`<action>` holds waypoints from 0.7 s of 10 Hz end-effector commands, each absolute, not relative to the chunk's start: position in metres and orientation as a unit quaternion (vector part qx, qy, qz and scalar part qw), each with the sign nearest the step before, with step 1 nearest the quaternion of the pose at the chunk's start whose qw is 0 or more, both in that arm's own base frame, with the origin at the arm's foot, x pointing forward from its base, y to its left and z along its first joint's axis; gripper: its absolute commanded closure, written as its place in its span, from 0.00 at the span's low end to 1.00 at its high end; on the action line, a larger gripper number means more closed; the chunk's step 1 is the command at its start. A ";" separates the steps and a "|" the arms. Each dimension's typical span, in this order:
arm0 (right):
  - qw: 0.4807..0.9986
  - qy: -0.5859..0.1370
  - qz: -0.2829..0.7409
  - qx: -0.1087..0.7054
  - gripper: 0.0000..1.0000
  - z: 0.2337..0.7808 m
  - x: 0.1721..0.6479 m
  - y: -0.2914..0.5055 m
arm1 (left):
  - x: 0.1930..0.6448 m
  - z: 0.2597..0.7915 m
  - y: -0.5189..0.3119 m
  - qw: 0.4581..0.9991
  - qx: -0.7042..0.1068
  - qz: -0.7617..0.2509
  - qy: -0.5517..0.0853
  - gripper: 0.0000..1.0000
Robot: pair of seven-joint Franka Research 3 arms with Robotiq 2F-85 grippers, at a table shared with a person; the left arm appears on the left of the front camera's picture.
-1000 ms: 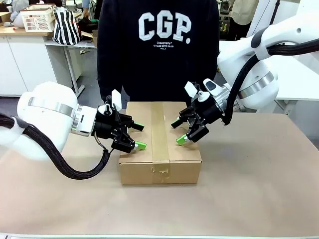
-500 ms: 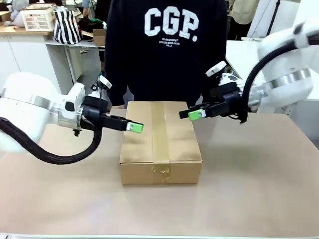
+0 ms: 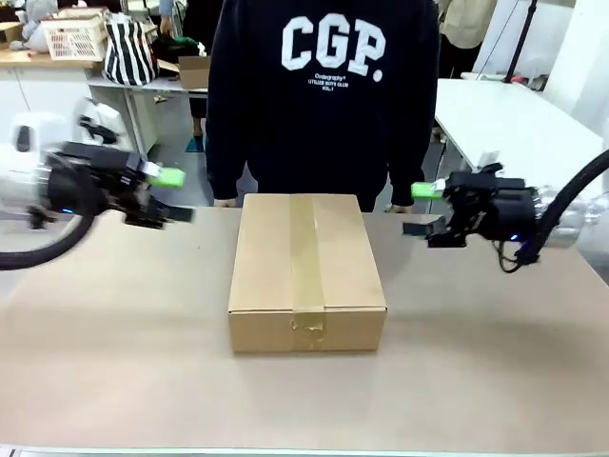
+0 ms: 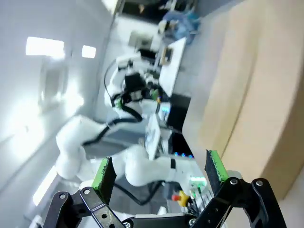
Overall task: Pack the gift set into the box.
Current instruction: Press and hold the closed box until the human finishes sealing it.
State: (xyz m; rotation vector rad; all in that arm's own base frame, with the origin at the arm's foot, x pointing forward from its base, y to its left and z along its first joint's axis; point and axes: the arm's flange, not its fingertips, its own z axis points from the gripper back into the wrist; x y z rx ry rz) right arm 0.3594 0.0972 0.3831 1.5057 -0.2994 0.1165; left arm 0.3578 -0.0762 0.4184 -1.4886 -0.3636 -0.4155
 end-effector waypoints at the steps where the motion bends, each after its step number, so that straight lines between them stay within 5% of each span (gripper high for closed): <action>1: 0.692 -0.170 -0.011 0.701 0.00 0.385 0.301 0.051 | 0.306 0.389 -0.037 0.679 -0.720 -0.068 -0.126 0.00; 2: 0.699 -0.202 -0.031 0.685 0.00 0.380 0.297 0.030 | 0.306 0.376 -0.021 0.666 -0.728 -0.045 -0.155 0.00; 3: 0.717 -0.232 0.006 0.657 0.00 0.380 0.303 0.033 | 0.359 0.412 -0.047 0.687 -0.699 -0.134 -0.143 0.00; 4: 0.707 -0.173 -0.017 0.685 0.00 0.388 0.369 0.039 | 0.359 0.412 -0.047 0.687 -0.699 -0.134 -0.143 0.00; 7: 0.707 -0.173 -0.017 0.685 0.00 0.388 0.369 0.039 | 0.359 0.412 -0.047 0.687 -0.699 -0.134 -0.143 0.00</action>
